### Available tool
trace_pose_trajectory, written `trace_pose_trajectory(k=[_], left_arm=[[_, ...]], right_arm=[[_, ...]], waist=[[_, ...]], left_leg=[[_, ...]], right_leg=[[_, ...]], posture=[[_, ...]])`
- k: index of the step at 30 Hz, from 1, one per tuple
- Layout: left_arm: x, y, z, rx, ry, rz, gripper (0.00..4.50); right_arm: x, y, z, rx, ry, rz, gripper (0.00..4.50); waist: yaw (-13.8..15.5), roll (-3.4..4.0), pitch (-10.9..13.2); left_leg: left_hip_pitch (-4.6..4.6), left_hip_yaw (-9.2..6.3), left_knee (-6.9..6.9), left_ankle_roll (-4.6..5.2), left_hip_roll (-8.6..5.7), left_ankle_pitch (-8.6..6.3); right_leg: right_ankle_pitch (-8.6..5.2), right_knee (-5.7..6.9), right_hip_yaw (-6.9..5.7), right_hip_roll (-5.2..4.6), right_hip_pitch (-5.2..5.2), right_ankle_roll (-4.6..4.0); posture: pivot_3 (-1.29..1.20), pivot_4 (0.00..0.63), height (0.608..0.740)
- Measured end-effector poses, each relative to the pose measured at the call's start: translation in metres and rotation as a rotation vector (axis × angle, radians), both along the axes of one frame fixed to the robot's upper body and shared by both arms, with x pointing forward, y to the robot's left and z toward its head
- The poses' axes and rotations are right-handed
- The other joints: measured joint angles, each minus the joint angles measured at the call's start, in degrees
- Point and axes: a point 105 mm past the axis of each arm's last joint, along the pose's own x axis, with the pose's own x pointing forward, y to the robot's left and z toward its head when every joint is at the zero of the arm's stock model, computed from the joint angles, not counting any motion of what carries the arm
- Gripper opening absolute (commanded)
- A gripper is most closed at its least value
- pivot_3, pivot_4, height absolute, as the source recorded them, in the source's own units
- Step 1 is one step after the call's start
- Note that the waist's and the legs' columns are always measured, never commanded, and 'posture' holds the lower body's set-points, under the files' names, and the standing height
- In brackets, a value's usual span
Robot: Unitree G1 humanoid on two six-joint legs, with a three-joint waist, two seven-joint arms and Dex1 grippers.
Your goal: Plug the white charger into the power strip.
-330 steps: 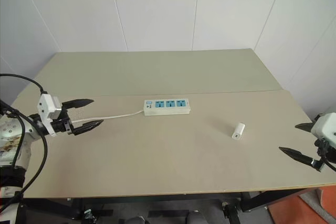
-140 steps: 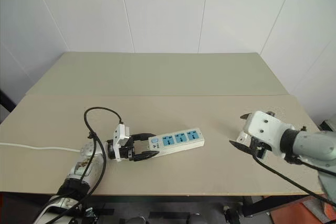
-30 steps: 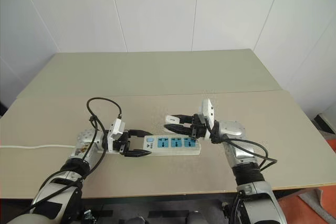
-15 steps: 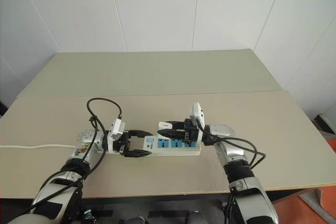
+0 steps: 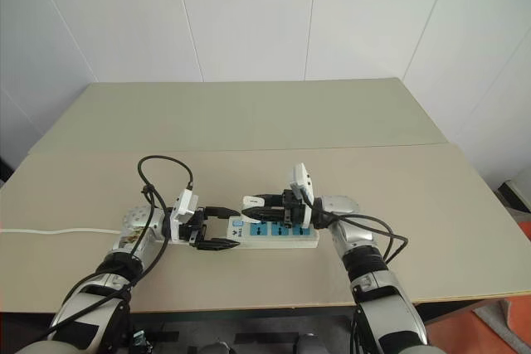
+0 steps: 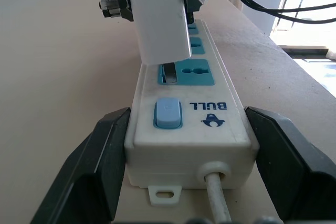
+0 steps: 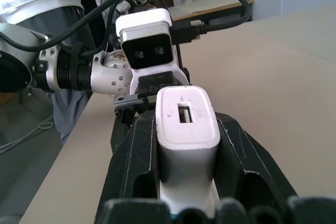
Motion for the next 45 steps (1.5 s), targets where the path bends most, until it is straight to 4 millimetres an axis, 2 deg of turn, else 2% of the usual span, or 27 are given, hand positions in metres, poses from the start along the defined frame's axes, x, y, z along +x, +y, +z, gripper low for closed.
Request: trace_pose_trajectory(k=[18, 23, 31, 45], left_arm=[[-0.001, -0.002, 0.0, 0.0, -0.003, -0.007, 3.21], [-0.001, -0.001, 0.0, 0.001, -0.002, -0.005, 3.21], [-0.001, -0.001, 0.0, 0.0, -0.003, -0.006, 3.21], [-0.001, -0.002, -0.001, -0.002, -0.004, -0.002, 3.21]], right_arm=[[0.0, -0.008, -0.001, -0.011, -0.02, 0.006, 1.1], [0.007, -0.018, 0.01, 0.036, -0.017, -0.041, 1.1], [0.005, -0.018, 0.019, 0.037, -0.045, -0.017, 1.1], [0.0, -0.015, 0.005, -0.01, -0.021, -0.008, 1.1]], waist=[[0.1, 0.0, 0.0], [0.0, 0.0, 0.0], [0.0, 0.0, 0.0], [0.0, 0.0, 0.0]], left_leg=[[0.0, 0.0, 0.0, 0.0, -0.01, 0.0], [0.01, 0.0, 0.0, 0.0, 0.0, 0.0], [0.0, 0.0, 0.0, 0.0, 0.0, 0.0], [0.0, 0.0, 0.0, 0.0, 0.0, 0.0]], right_leg=[[0.0, -0.01, 0.0, -0.01, 0.0, 0.0], [0.0, 0.0, 0.0, -0.01, 0.0, 0.0], [0.0, -0.01, 0.0, -0.01, 0.0, 0.0], [0.0, 0.0, 0.0, -0.01, 0.0, 0.0]], posture=[[0.0, 0.15, 0.74], [0.0, 0.15, 0.74], [0.0, 0.15, 0.74], [0.0, 0.15, 0.74]])
